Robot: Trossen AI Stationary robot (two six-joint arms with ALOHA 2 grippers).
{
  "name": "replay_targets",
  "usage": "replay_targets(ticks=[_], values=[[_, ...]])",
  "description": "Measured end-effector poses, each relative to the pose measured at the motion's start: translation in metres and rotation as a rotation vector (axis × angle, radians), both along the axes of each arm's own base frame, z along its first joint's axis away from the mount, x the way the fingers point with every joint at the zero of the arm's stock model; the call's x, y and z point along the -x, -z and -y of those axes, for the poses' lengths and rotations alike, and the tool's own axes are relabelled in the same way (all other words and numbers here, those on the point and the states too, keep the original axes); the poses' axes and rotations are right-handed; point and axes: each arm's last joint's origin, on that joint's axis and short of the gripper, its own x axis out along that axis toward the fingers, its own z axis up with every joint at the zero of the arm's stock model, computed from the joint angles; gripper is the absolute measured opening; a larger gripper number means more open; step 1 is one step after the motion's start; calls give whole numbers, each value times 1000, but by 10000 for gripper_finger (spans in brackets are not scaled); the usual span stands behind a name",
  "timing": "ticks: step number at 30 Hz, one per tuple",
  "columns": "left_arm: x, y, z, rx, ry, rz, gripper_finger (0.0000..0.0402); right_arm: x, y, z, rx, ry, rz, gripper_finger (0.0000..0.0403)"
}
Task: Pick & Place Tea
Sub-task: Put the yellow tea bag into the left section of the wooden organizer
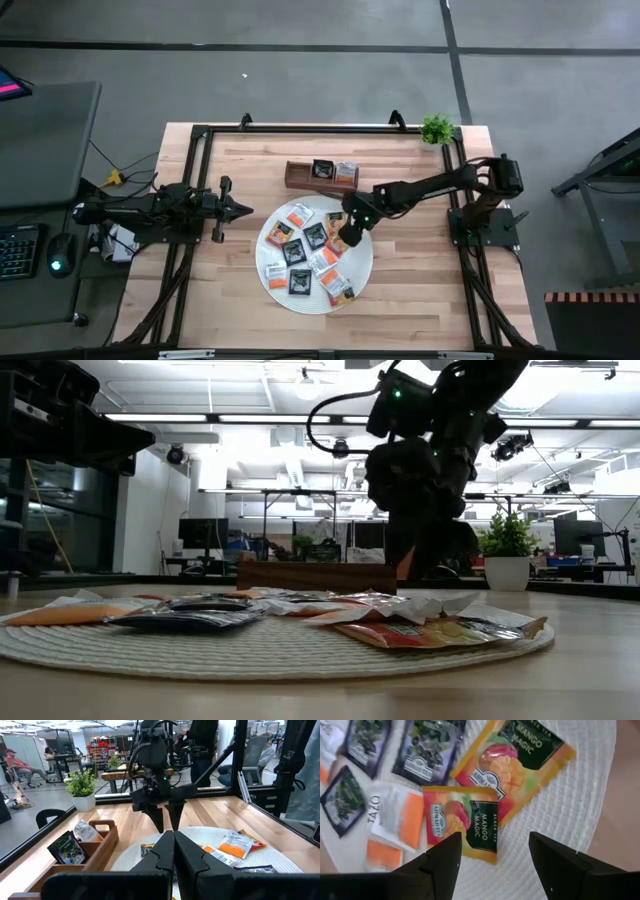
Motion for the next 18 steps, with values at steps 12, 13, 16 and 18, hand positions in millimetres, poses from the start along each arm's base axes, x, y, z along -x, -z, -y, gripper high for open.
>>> replay_targets(ticks=[12,13,16,18], values=[[0,0,0,0,0,0,0,-22,13,-3,5,8,-10,241],[0,0,0,0,0,0,0,-24,13,-3,7,4,-7,241],[0,0,0,0,0,0,0,-29,11,-3,10,-5,2,241],[0,0,0,0,0,0,0,-33,10,-3,9,-7,9,241]])
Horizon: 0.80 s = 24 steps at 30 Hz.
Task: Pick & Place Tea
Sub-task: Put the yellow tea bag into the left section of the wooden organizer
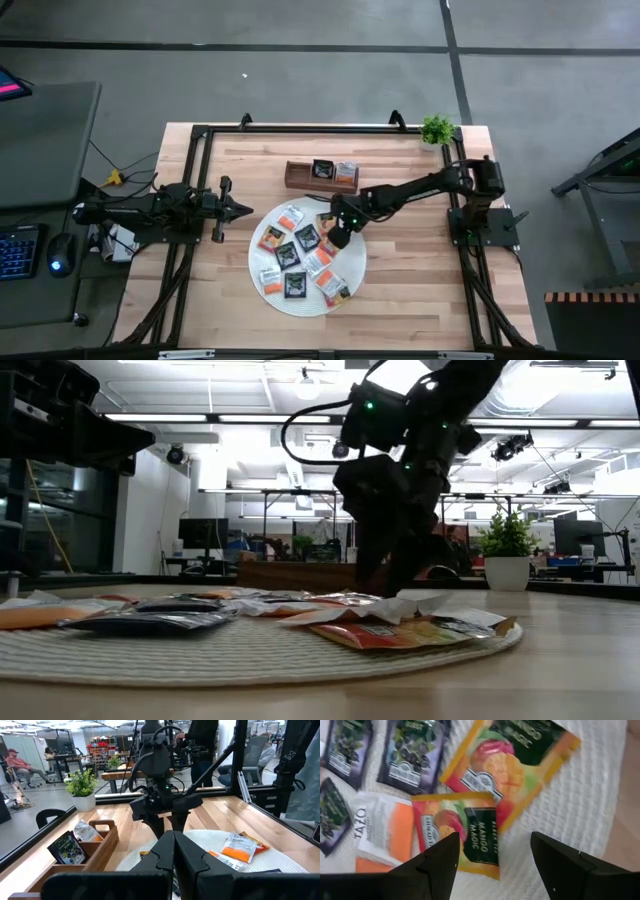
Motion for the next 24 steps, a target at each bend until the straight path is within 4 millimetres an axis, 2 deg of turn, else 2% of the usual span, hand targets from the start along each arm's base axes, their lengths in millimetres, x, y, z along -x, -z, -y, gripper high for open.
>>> replay_targets(ticks=[14,24], values=[[0,0,0,0,0,0,0,-2,-2,-7,-8,-22,5,241],[0,0,0,0,0,0,0,-2,-2,-11,50,-12,13,241]])
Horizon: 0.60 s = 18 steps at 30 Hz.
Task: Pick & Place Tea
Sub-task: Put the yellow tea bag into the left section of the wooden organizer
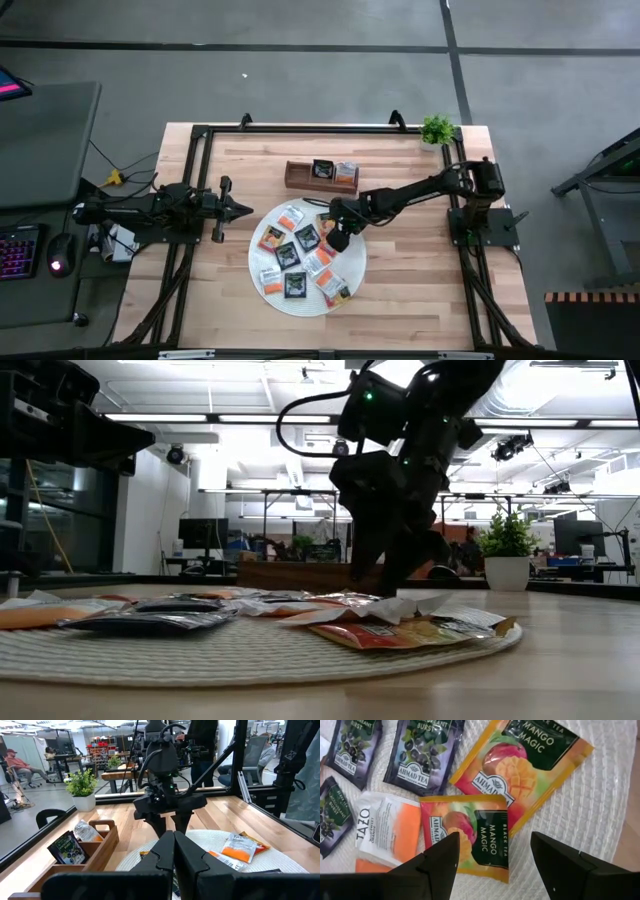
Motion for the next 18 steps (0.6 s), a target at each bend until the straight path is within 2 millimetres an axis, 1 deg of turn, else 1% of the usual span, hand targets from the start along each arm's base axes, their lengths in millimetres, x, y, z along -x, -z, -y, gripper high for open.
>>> replay_targets(ticks=[6,10,14,18], values=[[0,0,0,0,0,0,0,0,0,-7,22,-14,7,241],[0,0,0,0,0,0,0,-2,-2,-17,114,-114,40,241],[0,0,0,0,0,0,0,-3,-9,-28,294,-316,21,241],[0,0,0,0,0,0,0,-2,-17,-37,490,-657,-10,241]])
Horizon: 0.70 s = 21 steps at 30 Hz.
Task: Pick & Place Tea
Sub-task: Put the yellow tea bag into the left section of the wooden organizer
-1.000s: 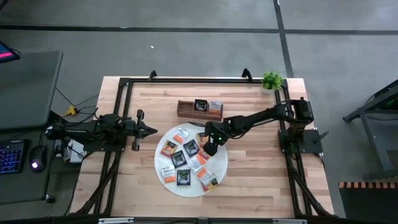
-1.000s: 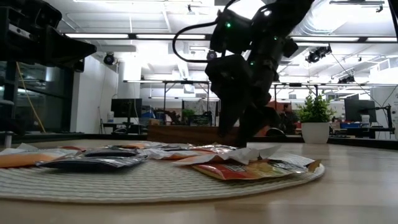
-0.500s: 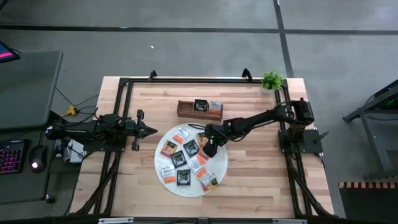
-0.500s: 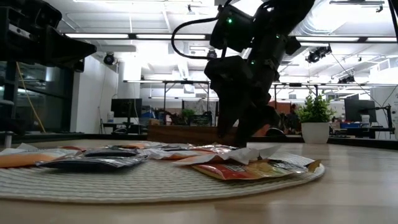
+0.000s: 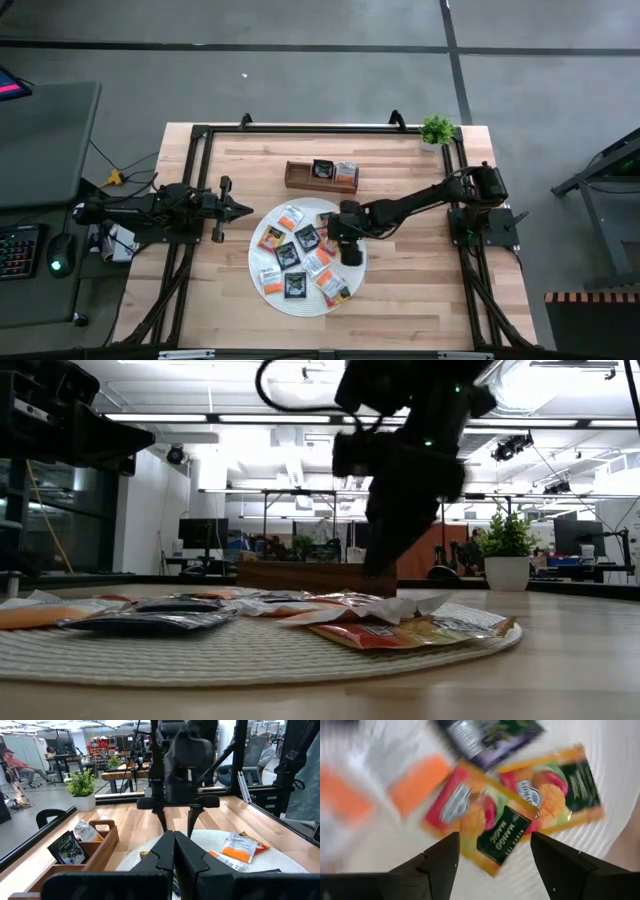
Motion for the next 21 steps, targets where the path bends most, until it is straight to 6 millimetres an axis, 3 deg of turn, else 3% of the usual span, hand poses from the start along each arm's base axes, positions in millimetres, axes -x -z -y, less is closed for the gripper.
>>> replay_targets(ticks=[4,9,21], values=[[0,0,0,0,0,0,0,-1,-6,-4,158,-296,-24,241],[0,0,0,0,0,0,0,-2,-7,-4,203,-497,-16,241],[0,0,0,0,0,0,0,-6,-8,-4,248,-481,17,241]])
